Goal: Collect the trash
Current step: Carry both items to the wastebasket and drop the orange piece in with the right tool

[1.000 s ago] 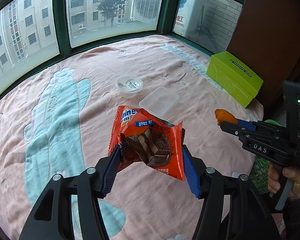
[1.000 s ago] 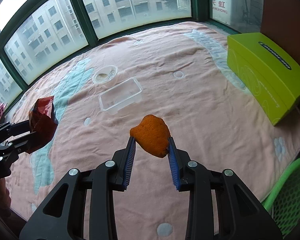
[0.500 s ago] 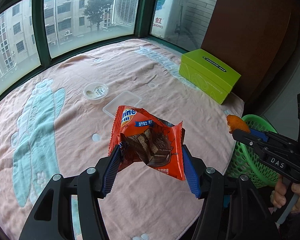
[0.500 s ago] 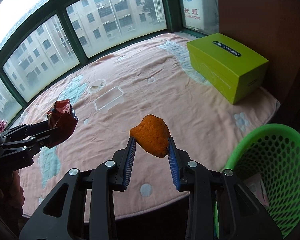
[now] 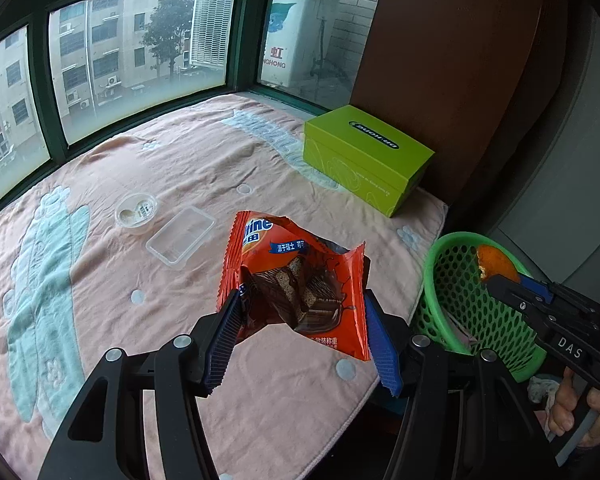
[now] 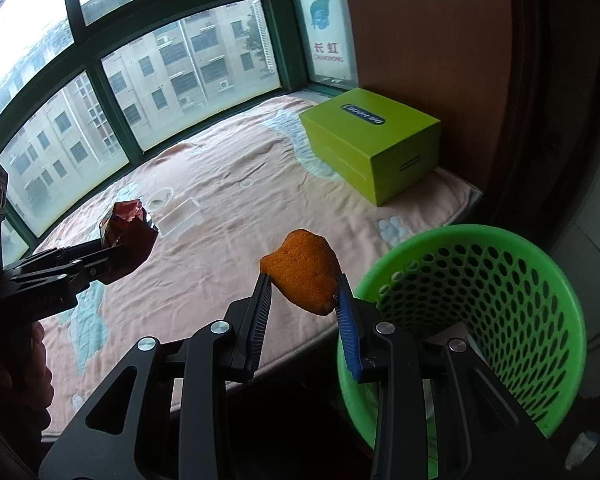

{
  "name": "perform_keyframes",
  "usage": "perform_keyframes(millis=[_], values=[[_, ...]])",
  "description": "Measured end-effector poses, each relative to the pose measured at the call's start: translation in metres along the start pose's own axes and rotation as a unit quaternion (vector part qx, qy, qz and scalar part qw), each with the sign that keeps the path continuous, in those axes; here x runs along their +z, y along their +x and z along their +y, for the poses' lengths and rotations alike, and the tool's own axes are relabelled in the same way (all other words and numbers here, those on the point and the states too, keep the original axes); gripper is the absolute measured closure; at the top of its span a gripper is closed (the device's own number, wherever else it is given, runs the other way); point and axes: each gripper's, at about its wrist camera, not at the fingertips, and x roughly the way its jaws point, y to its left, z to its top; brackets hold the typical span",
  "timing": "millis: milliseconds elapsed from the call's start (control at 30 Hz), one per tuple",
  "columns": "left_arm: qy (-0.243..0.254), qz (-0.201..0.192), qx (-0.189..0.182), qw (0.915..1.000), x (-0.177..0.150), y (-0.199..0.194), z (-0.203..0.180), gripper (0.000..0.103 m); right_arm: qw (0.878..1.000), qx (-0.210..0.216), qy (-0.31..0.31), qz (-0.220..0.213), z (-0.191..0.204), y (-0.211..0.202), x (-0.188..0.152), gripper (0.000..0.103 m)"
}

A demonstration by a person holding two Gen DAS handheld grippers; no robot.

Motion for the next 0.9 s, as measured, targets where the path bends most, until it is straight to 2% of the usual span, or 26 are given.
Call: perform_keyframes(millis=[433, 900], values=[[0.022, -0.014, -0.022, 0.9994, 0.008, -0.002, -0.043, 0.046, 0.997, -0.066, 0.043, -0.011, -0.048, -0.028, -0.018, 0.07], [0.043, -0.015, -0.041, 0.9981, 0.012, -0.002, -0.074, 0.046, 0.992, -0.102, 0.077, -0.012, -0.079, -0.041, -0.029, 0.068]])
